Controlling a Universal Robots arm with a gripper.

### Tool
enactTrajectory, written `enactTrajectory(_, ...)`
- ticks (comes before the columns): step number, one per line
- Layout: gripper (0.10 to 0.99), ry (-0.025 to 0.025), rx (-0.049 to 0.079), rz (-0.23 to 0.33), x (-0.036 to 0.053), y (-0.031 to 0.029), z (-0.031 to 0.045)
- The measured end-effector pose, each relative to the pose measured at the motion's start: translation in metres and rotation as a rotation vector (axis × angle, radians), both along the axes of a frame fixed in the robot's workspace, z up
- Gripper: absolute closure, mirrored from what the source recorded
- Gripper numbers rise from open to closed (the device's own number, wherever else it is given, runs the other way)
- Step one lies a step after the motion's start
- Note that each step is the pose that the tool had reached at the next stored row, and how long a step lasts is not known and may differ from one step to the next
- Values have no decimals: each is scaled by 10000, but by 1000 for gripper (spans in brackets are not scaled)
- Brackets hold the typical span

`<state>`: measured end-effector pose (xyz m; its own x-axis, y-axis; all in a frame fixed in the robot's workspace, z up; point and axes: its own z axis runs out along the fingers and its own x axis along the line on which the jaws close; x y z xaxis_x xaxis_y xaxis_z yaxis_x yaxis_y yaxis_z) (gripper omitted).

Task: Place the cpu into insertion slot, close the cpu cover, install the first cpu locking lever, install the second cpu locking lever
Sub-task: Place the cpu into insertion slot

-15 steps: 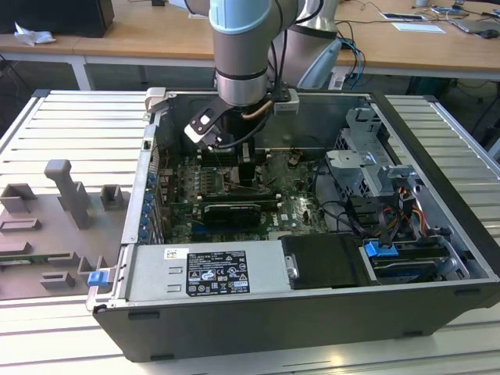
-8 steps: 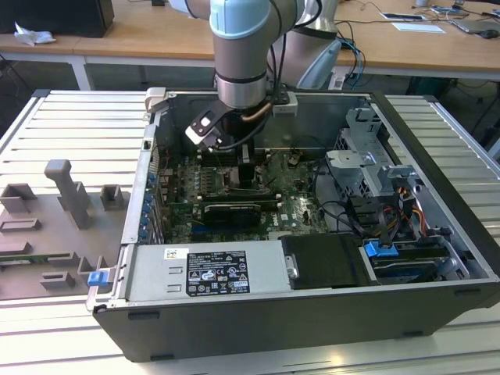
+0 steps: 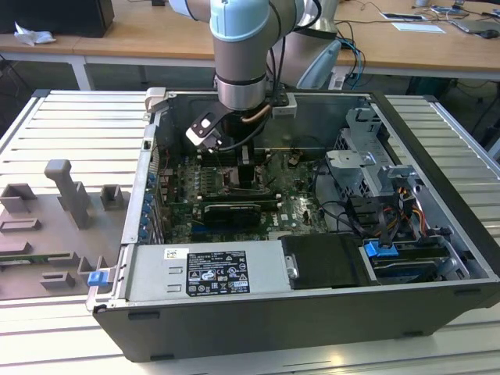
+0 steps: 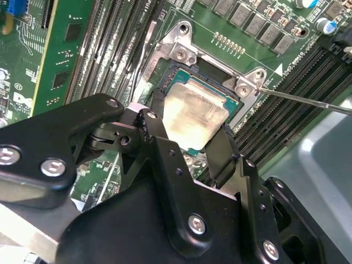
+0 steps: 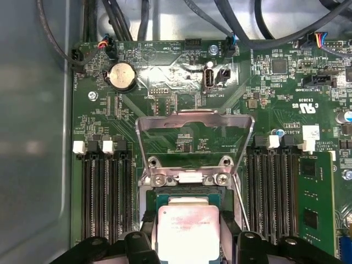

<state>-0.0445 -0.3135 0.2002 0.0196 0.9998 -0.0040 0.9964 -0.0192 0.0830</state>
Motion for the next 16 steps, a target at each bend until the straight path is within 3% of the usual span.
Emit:
enactTrajectory(10,545,2,-36,-1,0,0,-22)
enactTrajectory(12,471,0,-37,0,0,0,-23)
enactTrajectory(16,471,1,-37,-1,1,0,-23)
